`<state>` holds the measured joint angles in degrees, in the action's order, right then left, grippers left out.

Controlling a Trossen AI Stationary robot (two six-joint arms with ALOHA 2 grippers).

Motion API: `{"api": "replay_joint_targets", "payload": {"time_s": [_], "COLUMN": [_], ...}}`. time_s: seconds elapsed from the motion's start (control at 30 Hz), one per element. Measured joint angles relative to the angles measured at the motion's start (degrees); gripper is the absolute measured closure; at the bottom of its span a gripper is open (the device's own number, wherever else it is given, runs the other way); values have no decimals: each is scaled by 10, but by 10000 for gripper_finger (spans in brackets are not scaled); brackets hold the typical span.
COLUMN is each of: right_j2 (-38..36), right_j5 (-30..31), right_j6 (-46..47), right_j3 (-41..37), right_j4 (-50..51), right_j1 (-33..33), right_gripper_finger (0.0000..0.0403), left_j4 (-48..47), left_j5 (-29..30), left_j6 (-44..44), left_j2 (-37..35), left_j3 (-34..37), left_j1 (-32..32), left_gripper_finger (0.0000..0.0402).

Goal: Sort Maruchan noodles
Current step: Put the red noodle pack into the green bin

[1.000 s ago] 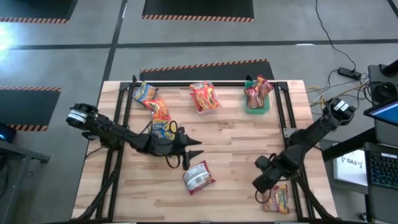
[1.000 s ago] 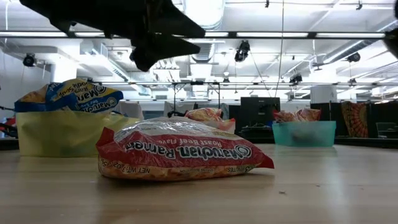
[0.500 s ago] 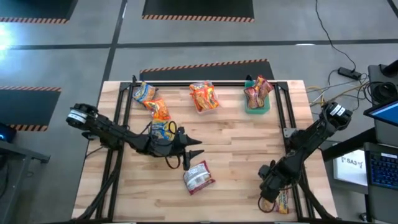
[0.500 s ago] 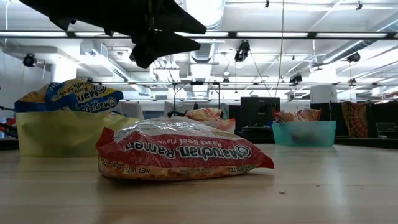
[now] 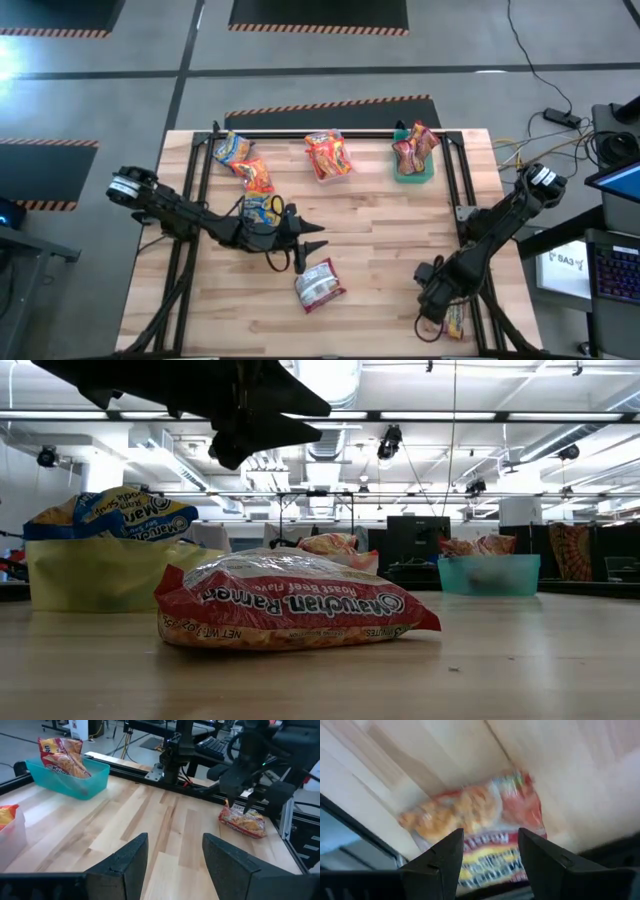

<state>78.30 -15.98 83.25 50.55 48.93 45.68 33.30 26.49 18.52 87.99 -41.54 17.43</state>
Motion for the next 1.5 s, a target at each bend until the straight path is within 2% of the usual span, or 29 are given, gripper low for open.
{"api": "replay_joint_targets", "payload": {"time_s": [0.07,0.17,0.23,0.4,0.73,1.1,1.27,1.5], "right_j2": [1,5,6,11,74,134,122,70], "right_j5": [12,-2,-23,-27,-153,-175,-147,-3], "right_j6": [-7,-5,15,71,157,76,46,20], "right_j3": [7,17,19,17,16,17,16,15], "right_j4": [0,-2,-25,-84,-81,-88,-88,-64], "right_j1": [-4,-3,-2,13,72,65,40,-13], "right_gripper_finger": [225,225,225,225,225,225,225,225], "left_j4": [-1,-2,-4,-4,-16,-17,-18,-23], "left_j5": [0,0,0,0,0,0,0,0], "left_j6": [0,0,3,3,0,0,0,0], "left_j2": [0,0,0,0,0,0,0,1], "left_j3": [0,0,0,0,1,1,1,1], "left_j1": [0,0,0,0,0,0,0,0], "left_gripper_finger": [228,228,228,228,228,228,228,228]}}
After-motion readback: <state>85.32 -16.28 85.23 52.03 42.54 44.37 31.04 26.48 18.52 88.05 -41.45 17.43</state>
